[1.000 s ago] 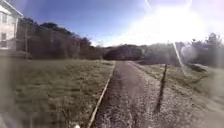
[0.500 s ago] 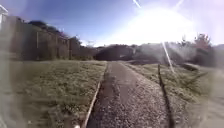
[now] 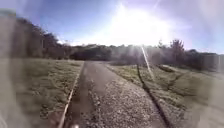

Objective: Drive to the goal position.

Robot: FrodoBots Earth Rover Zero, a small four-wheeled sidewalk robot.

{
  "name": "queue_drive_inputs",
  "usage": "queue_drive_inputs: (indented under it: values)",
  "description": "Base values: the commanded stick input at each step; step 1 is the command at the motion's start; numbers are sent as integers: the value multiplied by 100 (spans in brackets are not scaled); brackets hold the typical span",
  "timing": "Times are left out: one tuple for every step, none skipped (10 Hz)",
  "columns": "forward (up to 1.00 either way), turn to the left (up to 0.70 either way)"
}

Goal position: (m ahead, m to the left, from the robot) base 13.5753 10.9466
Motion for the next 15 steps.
queue_drive_inputs:
  values:
    - [100, 0]
    - [100, 0]
    - [100, 0]
    - [100, 0]
    - [0, 0]
    - [0, 0]
    - [0, 0]
    - [0, 0]
    - [0, 0]
    - [0, 0]
    - [0, 0]
    - [0, 0]
    - [0, 0]
    - [0, 11]
    - [0, 34]
